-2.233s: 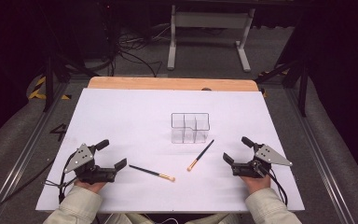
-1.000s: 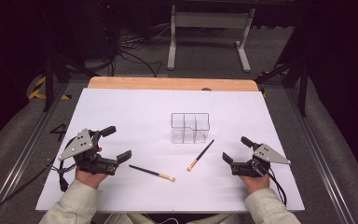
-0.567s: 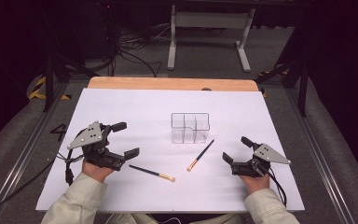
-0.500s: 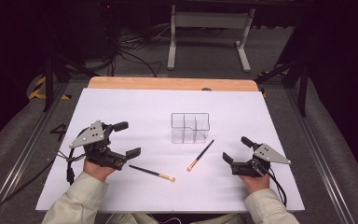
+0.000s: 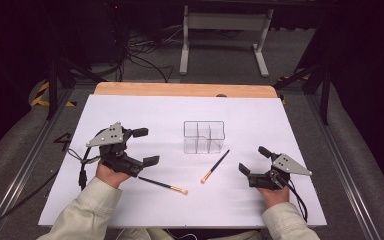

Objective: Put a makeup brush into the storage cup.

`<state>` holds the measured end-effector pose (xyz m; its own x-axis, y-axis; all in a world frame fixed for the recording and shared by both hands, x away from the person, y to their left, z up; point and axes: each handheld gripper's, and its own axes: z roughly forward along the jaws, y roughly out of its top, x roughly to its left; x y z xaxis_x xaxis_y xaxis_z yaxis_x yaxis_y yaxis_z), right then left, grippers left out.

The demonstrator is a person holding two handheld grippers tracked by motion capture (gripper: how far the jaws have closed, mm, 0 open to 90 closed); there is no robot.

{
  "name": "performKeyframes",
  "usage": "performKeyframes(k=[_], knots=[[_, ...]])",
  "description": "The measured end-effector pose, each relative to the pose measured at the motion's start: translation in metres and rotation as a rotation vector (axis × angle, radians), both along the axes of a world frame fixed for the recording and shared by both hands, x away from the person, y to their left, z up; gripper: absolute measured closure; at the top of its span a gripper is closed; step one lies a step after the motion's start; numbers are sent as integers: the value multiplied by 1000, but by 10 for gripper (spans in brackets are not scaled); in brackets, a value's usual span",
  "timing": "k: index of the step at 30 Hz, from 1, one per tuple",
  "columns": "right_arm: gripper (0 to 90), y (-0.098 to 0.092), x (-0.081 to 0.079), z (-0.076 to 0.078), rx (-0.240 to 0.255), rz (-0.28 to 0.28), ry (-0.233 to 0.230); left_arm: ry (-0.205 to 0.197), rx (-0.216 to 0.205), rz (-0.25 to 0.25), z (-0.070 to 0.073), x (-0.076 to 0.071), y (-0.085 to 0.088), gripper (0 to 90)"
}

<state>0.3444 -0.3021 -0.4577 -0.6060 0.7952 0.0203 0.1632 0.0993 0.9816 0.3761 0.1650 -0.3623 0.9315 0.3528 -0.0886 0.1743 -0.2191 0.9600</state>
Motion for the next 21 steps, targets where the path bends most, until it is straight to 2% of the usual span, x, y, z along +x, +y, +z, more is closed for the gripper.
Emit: performKeyframes(k=[2,3,4,8,12,15,21], knots=[[10,0,0,0,-2,2,-1,7,10,-13,2,1,-1,26],[10,0,0,0,-1,2,-1,12,38,-16,4,2,-3,27],[10,0,0,0,-1,2,-1,12,38,-16,4,2,-3,27],[9,0,0,0,4,6,3,28,125,-18,8,5,-8,30],[10,-1,0,0,7,8,4,65,187,-32,11,8,-12,30],[10,-1,0,0,7,8,4,77,236,-41,13,9,-15,29],[10,-1,0,0,7,9,3,88,295,-40,14,10,-21,41]])
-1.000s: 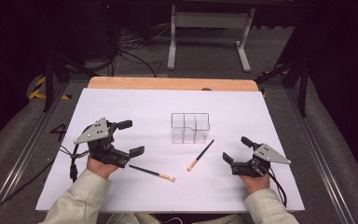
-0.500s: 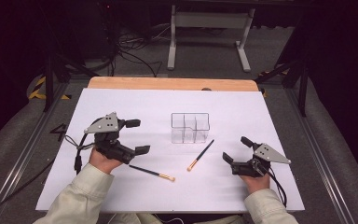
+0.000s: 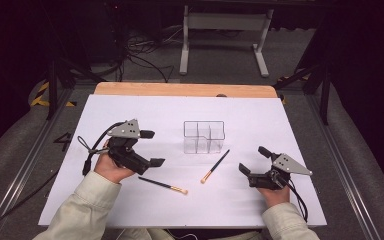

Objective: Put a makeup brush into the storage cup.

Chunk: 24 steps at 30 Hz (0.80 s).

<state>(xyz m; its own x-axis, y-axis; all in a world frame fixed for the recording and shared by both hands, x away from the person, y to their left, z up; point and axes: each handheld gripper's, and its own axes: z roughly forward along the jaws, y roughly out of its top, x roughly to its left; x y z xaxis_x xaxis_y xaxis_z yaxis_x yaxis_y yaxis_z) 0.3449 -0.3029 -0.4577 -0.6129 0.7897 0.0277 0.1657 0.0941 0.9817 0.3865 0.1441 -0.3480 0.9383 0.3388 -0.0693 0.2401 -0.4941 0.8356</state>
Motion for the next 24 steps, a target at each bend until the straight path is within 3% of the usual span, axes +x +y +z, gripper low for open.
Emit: performKeyframes(k=[3,12,18,24], knots=[[10,-1,0,0,10,-4,7,4,36,3,0,0,-4,41],[10,-1,0,0,14,-8,9,1,73,6,0,3,-6,44],[9,-1,0,0,15,-9,9,9,153,-17,-4,5,-11,51],[10,-1,0,0,15,-10,9,33,186,-40,-9,7,-15,74]])
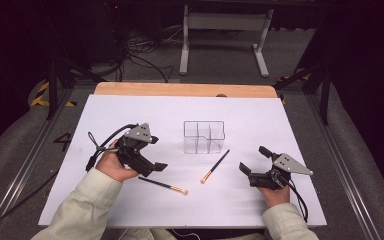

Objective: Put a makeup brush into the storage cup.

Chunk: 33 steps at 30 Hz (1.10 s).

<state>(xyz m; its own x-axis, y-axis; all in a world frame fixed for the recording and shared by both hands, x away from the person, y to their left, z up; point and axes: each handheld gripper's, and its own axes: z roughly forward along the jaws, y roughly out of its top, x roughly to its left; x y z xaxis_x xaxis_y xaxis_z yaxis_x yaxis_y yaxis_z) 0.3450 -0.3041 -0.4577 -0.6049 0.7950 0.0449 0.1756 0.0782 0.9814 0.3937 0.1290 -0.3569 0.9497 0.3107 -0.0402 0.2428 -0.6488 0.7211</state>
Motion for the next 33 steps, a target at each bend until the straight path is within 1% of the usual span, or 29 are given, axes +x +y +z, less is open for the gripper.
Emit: performKeyframes(k=[2,5,6,8,9,11,12,14,18,21,23,27,29,30,33], knots=[[10,0,0,0,0,-1,0,29,16,-6,-2,2,-1,78],[9,0,0,0,0,-2,-1,41,41,-7,-5,3,-4,87],[10,0,0,0,-1,-2,-2,48,57,-9,-7,4,-5,92],[10,0,0,0,0,-3,-2,52,79,-14,-8,4,-7,97],[9,0,0,0,0,-3,-1,52,79,-14,-8,4,-7,99],[9,0,0,0,0,-3,-2,59,103,-21,-10,5,-9,102],[10,0,0,0,0,-4,-2,66,112,-32,-10,6,-10,107],[9,0,-1,0,0,-7,-3,83,130,-36,-13,6,-12,115],[9,0,-1,0,0,-10,-4,89,168,-46,-16,8,-16,120],[9,0,-1,0,1,-11,-6,99,184,-47,-18,8,-18,130],[9,0,-1,0,0,-12,-8,97,190,-53,-19,9,-18,138],[9,0,-1,0,-2,-13,-10,103,223,-60,-23,9,-22,143],[9,0,-1,0,-3,-11,-10,104,228,-58,-24,9,-22,145],[9,0,-1,0,-3,-11,-10,102,240,-60,-25,10,-23,146],[9,0,-1,0,-3,-12,-10,107,258,-60,-27,9,-24,148]])
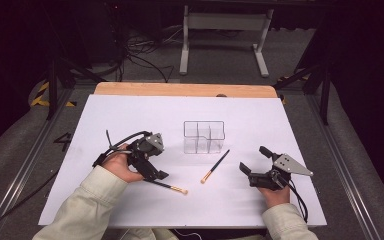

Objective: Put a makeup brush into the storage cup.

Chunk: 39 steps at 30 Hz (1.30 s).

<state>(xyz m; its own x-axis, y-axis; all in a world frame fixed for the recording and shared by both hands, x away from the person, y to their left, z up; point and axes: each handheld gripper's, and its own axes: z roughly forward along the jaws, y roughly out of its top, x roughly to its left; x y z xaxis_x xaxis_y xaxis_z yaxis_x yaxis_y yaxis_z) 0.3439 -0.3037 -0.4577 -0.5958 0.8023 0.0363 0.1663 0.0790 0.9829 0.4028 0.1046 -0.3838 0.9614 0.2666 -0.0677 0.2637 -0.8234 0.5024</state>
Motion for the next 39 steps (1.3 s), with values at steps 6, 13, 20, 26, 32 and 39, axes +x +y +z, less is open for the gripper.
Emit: performKeyframes(k=[6,13,20,26,32,39], knots=[[9,0,0,0,0,0,-1,1,27,-1,-3,0,-2,153],[9,0,0,0,1,-2,-1,6,49,-14,-6,0,-4,159],[9,0,0,0,0,-1,-1,10,74,-22,-9,0,-4,167],[9,0,0,0,-1,0,-1,18,107,-31,-13,0,-8,173],[8,0,0,0,0,0,-1,27,136,-39,-19,0,-11,190],[8,0,0,0,0,1,-1,50,162,-51,-23,-1,-14,217]])
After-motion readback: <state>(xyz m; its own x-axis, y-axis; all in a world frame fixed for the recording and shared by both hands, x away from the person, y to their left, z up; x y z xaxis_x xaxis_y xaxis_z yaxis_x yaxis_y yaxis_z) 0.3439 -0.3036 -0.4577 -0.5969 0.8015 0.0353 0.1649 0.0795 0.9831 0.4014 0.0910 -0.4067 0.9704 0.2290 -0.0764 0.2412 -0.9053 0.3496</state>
